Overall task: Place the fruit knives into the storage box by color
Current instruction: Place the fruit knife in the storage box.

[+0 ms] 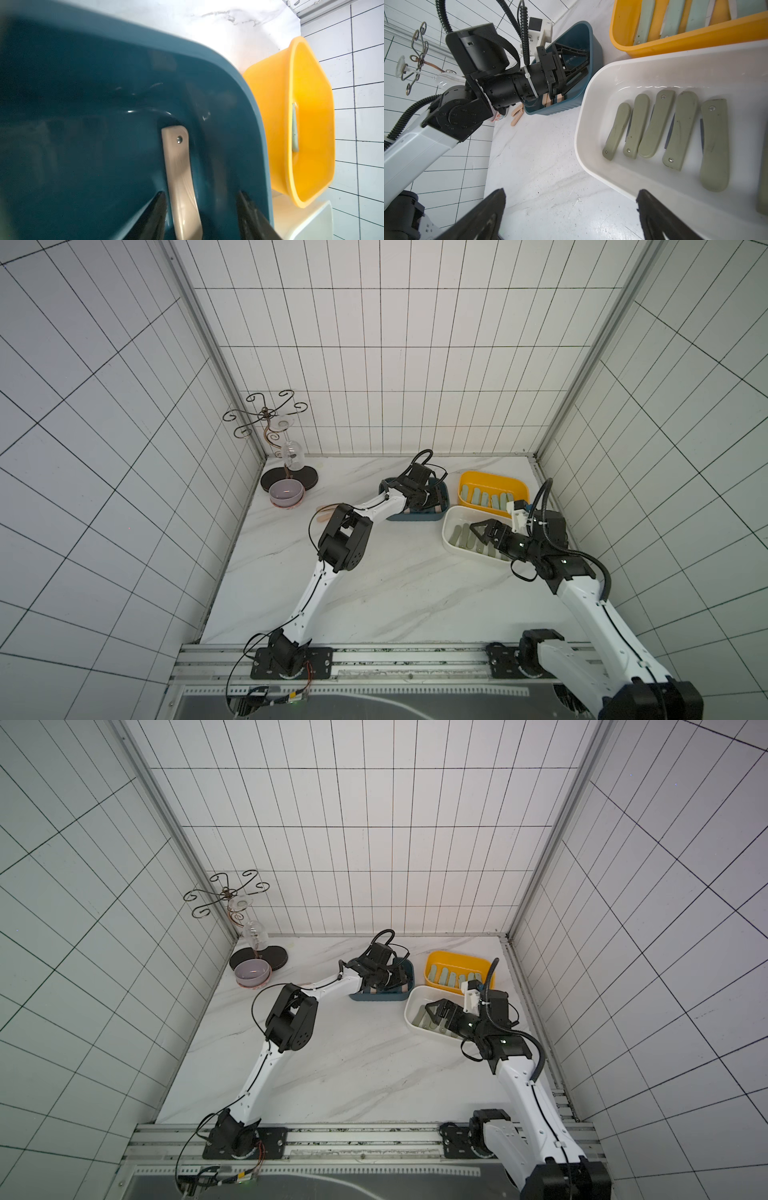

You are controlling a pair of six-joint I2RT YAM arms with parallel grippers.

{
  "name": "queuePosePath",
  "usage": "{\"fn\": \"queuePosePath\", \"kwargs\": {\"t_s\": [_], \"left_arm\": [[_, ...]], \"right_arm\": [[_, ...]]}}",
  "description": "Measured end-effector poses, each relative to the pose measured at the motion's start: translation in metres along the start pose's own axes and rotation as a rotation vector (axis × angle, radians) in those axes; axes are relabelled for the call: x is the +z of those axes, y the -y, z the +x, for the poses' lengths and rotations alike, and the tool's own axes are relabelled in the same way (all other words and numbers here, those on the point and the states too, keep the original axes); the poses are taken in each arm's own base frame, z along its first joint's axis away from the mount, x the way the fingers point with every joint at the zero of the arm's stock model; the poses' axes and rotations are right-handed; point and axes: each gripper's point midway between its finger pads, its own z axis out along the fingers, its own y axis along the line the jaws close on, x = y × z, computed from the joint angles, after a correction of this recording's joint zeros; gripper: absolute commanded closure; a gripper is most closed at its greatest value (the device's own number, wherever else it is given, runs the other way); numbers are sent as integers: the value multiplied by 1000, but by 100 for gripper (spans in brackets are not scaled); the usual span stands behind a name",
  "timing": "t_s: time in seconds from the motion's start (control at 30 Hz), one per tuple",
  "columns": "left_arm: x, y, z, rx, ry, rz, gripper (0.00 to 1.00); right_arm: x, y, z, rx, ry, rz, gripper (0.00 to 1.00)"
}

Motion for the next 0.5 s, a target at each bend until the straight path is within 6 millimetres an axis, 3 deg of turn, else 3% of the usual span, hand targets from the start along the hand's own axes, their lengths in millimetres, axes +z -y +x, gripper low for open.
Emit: {"fn": "queuePosePath", "kwargs": {"t_s": [0.1,0.2,0.37,0.5], "left_arm": [[-17,15,-6,27,5,16,38],[-50,39,-21,68,43,40,33],[-141,71,-53,128,176,59,31],[-216,51,-74,126,306,-7,28]], "right_arm": [[-1,0,-1,-1,7,6,0],[-2,1,-2,-4,15,9,0],[-3,-2,-6,-14,32,3,0],[-5,-4,-12,-28,60,-3,0]]}}
